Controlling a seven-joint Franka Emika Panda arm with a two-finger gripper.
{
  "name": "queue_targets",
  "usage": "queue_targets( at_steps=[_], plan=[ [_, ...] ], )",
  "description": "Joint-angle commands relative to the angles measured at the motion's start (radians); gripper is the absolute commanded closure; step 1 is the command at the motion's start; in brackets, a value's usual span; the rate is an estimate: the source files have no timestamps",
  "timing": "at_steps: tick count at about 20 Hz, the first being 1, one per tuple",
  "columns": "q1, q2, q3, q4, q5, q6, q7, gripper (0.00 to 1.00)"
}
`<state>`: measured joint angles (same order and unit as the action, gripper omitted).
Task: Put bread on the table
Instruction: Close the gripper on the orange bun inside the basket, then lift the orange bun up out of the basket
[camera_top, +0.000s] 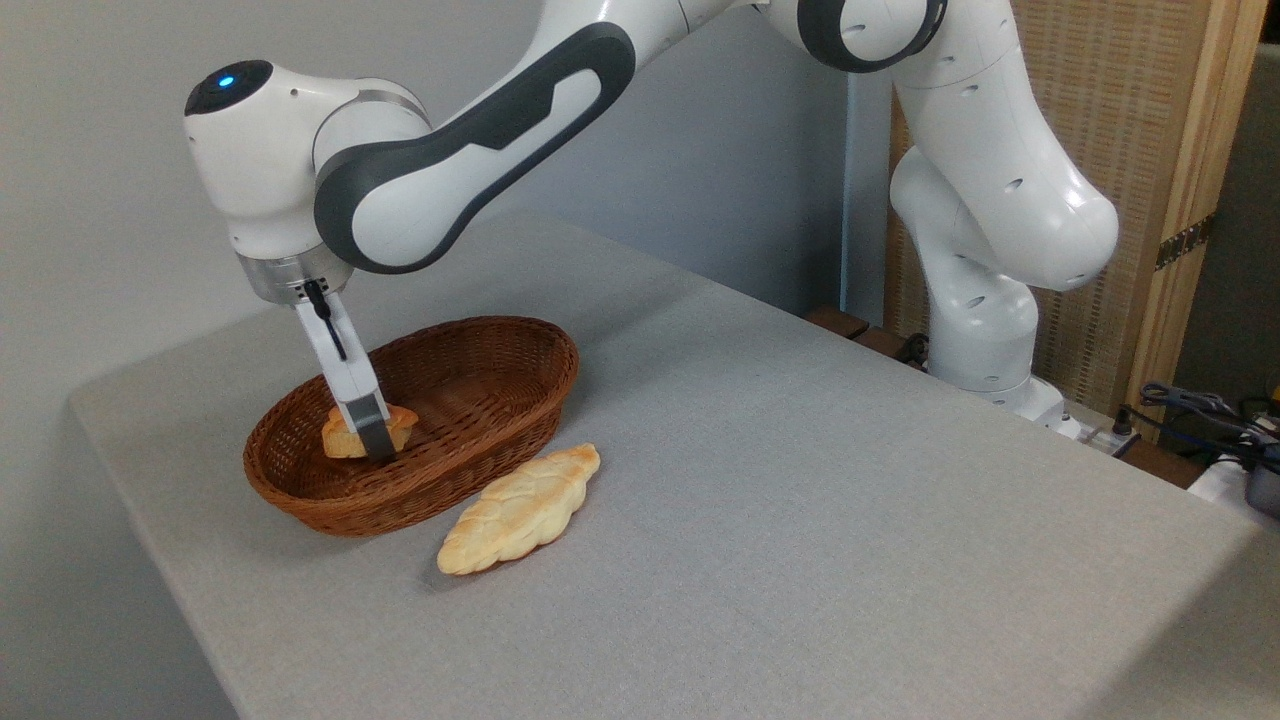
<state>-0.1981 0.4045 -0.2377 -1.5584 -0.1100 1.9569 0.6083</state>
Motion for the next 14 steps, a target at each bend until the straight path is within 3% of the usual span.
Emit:
queue_targets(
  at_steps=[1,7,10,14],
  plan=[
    [-0.004,0.007,0.001,0.001,0.013,0.011,-0.007,0.6],
    [-0.004,-0.013,0.003,0.006,0.004,0.01,-0.018,0.6],
    [0.003,-0.062,0.014,0.006,0.004,-0.006,-0.022,0.6],
    [0.044,-0.137,0.04,0.008,0.003,-0.071,-0.05,0.59]
  ],
)
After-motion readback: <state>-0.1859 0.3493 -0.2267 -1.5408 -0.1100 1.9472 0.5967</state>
